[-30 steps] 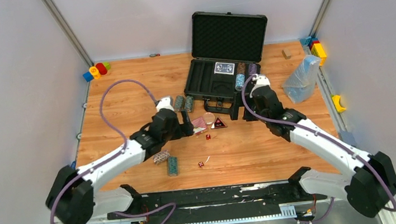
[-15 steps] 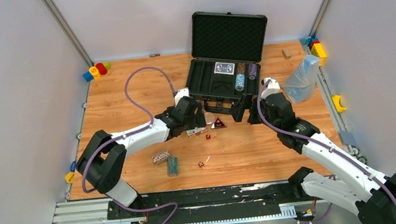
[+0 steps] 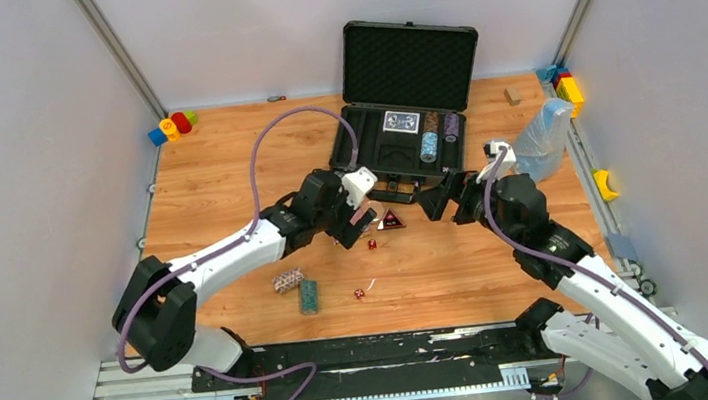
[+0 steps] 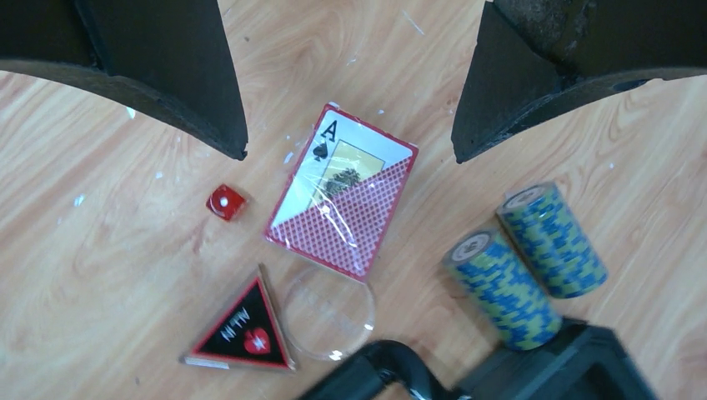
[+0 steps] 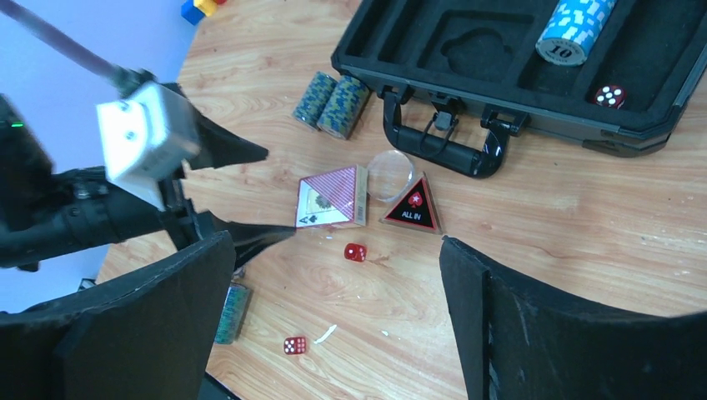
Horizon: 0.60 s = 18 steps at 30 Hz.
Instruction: Pack up texas hold em set
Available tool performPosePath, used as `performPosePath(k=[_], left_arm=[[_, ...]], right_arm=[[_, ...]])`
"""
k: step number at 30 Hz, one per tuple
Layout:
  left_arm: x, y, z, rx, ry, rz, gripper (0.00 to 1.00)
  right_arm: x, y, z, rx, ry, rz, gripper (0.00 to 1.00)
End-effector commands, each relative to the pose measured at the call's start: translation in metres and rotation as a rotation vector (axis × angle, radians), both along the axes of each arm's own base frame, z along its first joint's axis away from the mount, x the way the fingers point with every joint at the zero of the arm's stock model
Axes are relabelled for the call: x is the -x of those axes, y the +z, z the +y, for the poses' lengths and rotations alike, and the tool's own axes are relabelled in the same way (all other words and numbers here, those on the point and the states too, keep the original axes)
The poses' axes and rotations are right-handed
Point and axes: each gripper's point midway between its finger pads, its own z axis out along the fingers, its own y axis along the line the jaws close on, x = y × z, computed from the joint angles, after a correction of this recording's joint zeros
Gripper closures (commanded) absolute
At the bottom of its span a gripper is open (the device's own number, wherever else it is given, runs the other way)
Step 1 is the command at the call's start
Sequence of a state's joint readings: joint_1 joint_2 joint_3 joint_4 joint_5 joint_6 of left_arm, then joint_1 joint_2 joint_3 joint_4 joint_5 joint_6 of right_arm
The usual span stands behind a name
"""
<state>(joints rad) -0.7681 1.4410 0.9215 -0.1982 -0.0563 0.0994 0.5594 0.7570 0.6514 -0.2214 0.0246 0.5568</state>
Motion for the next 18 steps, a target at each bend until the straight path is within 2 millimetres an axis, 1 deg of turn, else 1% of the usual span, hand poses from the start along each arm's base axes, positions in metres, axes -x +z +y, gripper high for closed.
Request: performPosePath(k=[1, 2, 5, 8, 9, 10, 11, 12, 13, 14, 15, 17, 18], left_arm=[[0.001, -0.007, -0.004, -0.082, -0.243, 0.027, 0.00], [0.002, -0.010, -0.006, -0.066, -0.276, 0.075, 0.00], [0.000, -0.013, -0.010, -0.055, -0.319, 0.116, 0.00], [-0.012, -0.022, -0.007, -0.094, -0.320, 0.112, 0.00], [-0.015, -0.021, -0.008, -0.094, -0.320, 0.113, 0.00], [-0.016, -0.026, -0.007, -0.095, -0.327, 0.129, 0.00], [-0.019, -0.025, -0.007, -0.094, -0.331, 0.133, 0.00], [-0.018, -0.030, -0.009, -0.090, -0.344, 0.155, 0.00], [-0.019, -0.029, -0.010, -0.090, -0.353, 0.161, 0.00], [-0.017, -0.035, -0.012, -0.090, -0.366, 0.186, 0.00], [-0.019, -0.035, -0.012, -0.095, -0.370, 0.192, 0.00], [-0.017, -0.048, -0.012, -0.117, -0.382, 0.237, 0.00], [-0.018, -0.049, -0.012, -0.123, -0.381, 0.243, 0.00]], right_arm=[[0.006, 0.014, -0.002, -0.029, 0.009, -0.051, 0.05], [0.007, 0.017, -0.003, -0.031, 0.009, -0.059, 0.05], [0.009, 0.021, -0.006, -0.030, 0.005, -0.071, 0.06], [0.010, 0.023, -0.008, -0.024, 0.000, -0.073, 0.06], [0.011, 0.022, -0.009, -0.022, -0.002, -0.073, 0.06], [0.011, 0.022, -0.010, -0.020, -0.005, -0.074, 0.06], [0.011, 0.021, -0.010, -0.017, -0.007, -0.072, 0.06], [0.011, 0.020, -0.011, -0.015, -0.008, -0.072, 0.06], [0.011, 0.020, -0.011, -0.015, -0.011, -0.071, 0.06], [0.011, 0.019, -0.011, -0.015, -0.011, -0.067, 0.06], [0.011, 0.018, -0.011, -0.013, -0.012, -0.065, 0.06], [0.011, 0.018, -0.011, -0.013, -0.011, -0.065, 0.06], [0.010, 0.018, -0.011, -0.012, -0.013, -0.064, 0.06]])
